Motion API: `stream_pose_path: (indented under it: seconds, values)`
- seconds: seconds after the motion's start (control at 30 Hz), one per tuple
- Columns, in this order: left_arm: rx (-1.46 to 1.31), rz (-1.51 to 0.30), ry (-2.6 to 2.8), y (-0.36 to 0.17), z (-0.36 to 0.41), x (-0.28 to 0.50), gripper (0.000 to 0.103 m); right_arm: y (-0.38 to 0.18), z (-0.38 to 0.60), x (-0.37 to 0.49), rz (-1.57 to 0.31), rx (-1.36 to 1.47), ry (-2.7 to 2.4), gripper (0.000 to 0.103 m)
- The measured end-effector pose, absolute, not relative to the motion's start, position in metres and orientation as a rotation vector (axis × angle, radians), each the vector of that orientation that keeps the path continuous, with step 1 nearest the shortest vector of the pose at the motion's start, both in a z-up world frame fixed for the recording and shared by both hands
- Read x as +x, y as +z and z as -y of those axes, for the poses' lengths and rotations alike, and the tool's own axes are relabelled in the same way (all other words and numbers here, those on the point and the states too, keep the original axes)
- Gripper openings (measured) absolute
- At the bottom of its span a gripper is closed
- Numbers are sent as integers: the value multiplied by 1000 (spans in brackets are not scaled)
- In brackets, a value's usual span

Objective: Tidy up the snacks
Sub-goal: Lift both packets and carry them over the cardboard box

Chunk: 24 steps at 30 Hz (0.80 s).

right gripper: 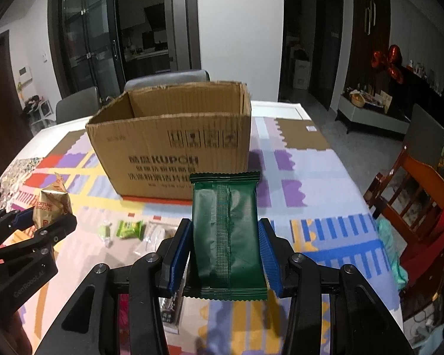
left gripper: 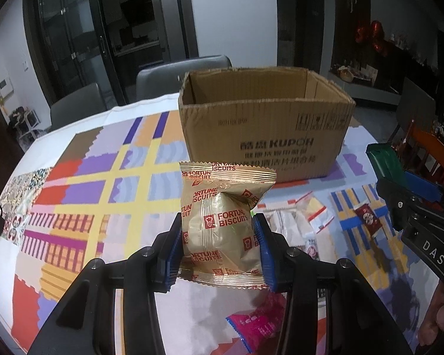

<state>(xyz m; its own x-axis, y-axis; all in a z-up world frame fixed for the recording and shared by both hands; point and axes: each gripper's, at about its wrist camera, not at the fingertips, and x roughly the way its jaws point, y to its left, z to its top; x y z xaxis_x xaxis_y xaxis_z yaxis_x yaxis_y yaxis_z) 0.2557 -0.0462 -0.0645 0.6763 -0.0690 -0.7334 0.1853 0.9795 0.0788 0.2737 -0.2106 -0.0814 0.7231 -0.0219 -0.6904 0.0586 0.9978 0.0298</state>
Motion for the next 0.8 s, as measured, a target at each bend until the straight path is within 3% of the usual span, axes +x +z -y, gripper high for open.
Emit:
stream_pose_path:
  seconds: [0.8]
  values:
    - [147,-696,-132,-13,43,283,45,-26,207,300,-619,41,-3,46]
